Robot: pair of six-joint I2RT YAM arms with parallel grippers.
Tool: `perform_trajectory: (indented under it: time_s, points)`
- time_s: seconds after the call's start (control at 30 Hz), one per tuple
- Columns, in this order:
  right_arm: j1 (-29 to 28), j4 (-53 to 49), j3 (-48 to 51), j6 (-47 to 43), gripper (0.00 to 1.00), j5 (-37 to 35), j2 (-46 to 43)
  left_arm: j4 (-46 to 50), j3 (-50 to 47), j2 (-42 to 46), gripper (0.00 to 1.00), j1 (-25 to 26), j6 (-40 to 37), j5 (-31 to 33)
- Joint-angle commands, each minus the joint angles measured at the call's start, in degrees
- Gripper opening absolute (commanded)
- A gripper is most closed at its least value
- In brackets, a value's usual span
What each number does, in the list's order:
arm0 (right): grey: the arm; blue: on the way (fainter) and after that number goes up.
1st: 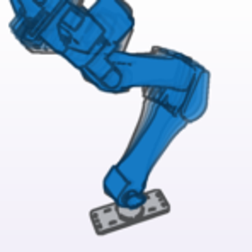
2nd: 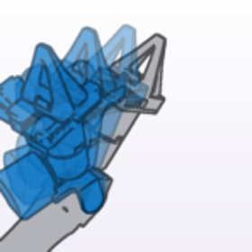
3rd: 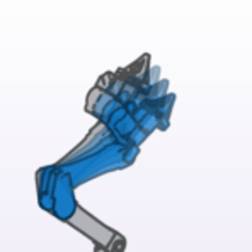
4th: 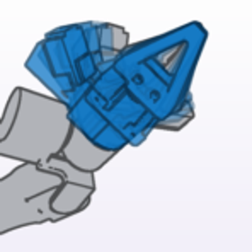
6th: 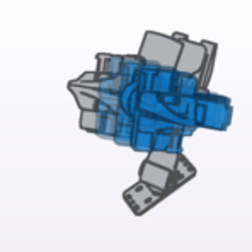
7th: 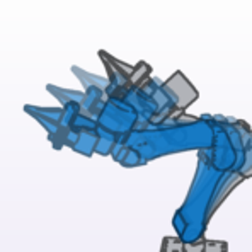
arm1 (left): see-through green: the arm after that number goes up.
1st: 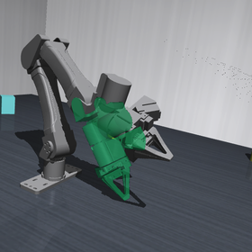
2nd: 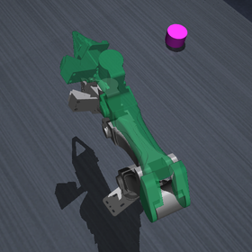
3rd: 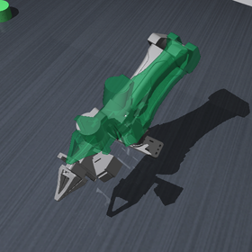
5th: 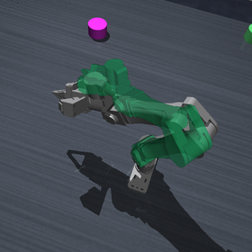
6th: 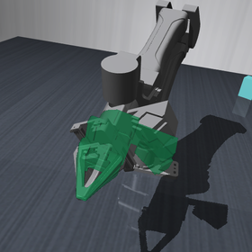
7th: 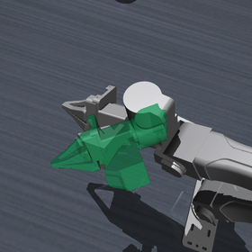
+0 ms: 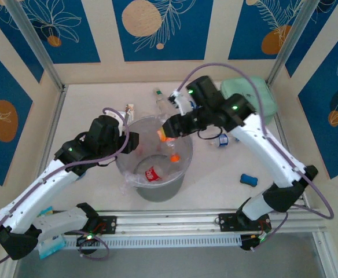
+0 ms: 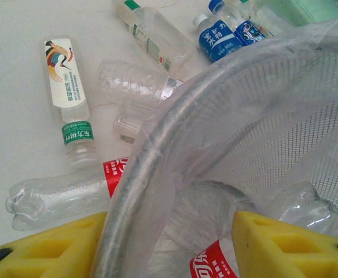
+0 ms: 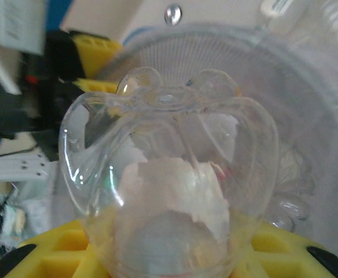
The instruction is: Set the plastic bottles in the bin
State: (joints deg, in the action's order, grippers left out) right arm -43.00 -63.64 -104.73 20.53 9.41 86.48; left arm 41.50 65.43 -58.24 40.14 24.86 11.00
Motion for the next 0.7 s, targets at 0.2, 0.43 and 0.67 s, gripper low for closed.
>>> perform_trajectory:
  time_s: [0.2,0.43,0.67]
  points:
    - [-5.4,7.6,10.8,3.2,0.12,-6.6,5.2,-0.6,-3.2,0.6,0.51,0.0,2.6,-1.0]
    - [-6.8,19.4,20.3,8.2,0.29,-3.9,7.6,-0.3,-3.4,1.5,0.5,0.0,2.9,-0.4]
    - [-8.0,18.1,19.2,8.2,0.59,-4.7,8.6,-0.2,-3.7,1.9,0.49,0.0,3.3,0.2]
